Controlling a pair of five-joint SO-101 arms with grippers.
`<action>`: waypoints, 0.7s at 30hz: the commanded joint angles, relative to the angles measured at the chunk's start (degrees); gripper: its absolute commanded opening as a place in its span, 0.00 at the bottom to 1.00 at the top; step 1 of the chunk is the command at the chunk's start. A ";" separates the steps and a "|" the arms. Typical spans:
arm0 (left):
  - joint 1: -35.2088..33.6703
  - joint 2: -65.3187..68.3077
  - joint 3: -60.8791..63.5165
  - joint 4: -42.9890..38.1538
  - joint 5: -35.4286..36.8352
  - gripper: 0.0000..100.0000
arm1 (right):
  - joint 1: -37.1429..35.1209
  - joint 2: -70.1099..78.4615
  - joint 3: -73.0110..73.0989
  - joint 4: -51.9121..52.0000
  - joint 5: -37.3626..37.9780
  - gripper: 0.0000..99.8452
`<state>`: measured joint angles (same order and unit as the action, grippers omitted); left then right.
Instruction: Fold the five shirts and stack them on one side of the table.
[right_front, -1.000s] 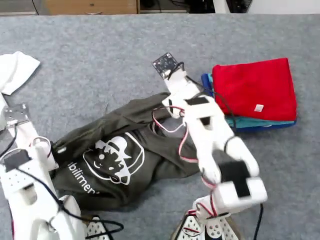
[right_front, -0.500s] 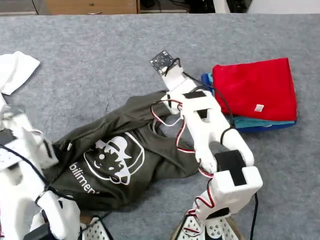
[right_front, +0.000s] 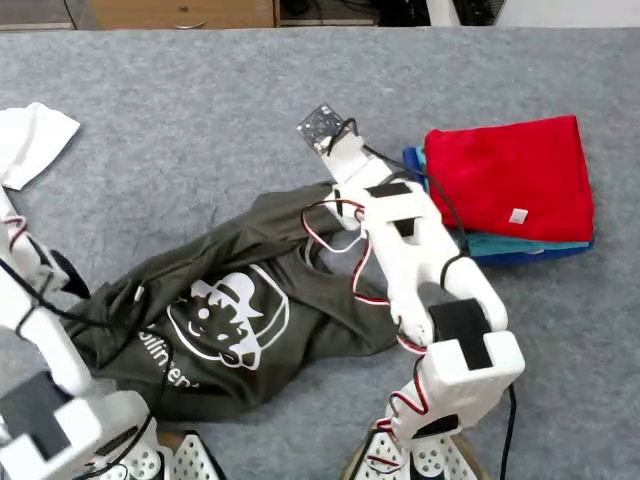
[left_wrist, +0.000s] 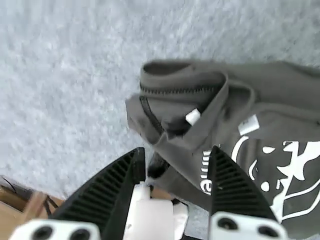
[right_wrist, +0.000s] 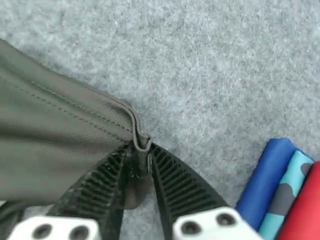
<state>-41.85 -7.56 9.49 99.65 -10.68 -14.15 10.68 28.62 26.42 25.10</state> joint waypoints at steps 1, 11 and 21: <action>-0.35 4.00 -7.82 0.97 -0.79 0.21 | 0.84 -0.22 -2.68 0.09 2.02 0.00; 4.22 13.32 -0.70 1.05 13.98 0.21 | 0.57 3.03 -4.97 0.53 3.52 0.00; 2.55 14.02 2.11 -0.26 8.62 0.11 | 0.57 3.12 -4.97 0.53 3.69 0.00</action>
<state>-38.15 6.86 11.60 99.74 -1.27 -14.15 14.02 26.51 26.42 28.26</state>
